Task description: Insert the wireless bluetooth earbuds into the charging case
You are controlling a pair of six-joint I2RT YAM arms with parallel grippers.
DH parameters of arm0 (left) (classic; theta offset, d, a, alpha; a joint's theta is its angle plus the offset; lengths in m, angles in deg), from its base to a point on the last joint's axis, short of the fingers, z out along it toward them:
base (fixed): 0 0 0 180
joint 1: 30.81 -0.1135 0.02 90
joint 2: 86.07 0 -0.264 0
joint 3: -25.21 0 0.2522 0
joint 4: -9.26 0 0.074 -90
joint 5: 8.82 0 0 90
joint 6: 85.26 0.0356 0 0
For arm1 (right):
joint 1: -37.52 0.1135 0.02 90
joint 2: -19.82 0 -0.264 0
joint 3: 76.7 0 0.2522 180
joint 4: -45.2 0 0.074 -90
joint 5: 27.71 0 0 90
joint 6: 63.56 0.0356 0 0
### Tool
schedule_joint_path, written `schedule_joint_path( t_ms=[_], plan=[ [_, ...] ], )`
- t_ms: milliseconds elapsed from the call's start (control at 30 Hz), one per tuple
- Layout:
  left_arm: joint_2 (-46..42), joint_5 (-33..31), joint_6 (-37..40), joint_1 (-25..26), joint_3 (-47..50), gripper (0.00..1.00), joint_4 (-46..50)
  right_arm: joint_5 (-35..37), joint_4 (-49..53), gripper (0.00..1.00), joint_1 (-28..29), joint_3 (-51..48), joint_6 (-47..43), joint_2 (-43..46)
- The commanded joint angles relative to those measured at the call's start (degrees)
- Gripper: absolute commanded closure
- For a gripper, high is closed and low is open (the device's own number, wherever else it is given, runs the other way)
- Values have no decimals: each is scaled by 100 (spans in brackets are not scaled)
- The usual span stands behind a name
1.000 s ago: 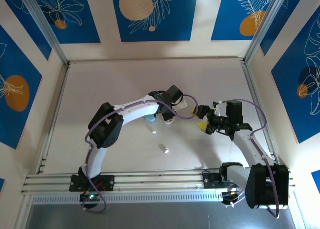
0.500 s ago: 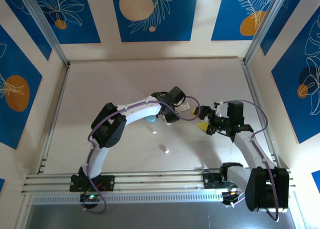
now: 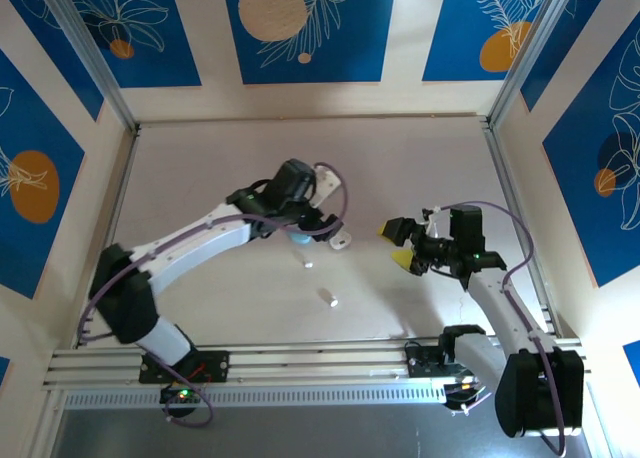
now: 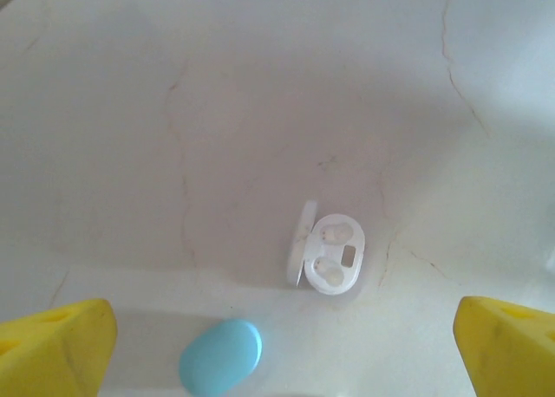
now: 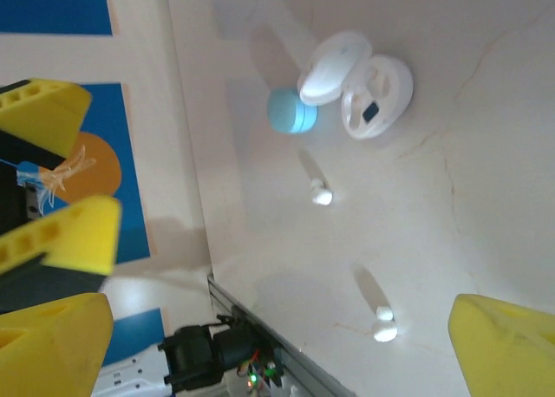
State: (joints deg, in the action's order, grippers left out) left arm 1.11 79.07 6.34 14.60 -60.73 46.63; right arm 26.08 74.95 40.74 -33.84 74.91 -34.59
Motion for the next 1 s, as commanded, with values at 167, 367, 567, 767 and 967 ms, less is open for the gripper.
schedule_joint_path(
  t_ms=[167, 367, 567, 767, 967],
  plan=[
    [-2037, 341, -2063, -371, 2666, 0, -1966, 741, 356, 2, 1073, 8, 229, 88],
    [-2857, 117, -2075, -422, 4202, 0, -3097, 1385, 643, 10, 1893, -84, 516, 136],
    [-3243, -142, -2065, -522, 4965, 0, -3961, 1958, 869, 20, 2657, -68, 761, 101],
    [-3014, -126, -2167, -568, 5080, 0, -4276, 2420, 1109, 25, 3491, 237, 541, -440],
    [-2873, -7, -2345, -741, 5101, 0, -4367, 3162, 1570, 34, 4201, 803, 203, -1129]
  ],
)
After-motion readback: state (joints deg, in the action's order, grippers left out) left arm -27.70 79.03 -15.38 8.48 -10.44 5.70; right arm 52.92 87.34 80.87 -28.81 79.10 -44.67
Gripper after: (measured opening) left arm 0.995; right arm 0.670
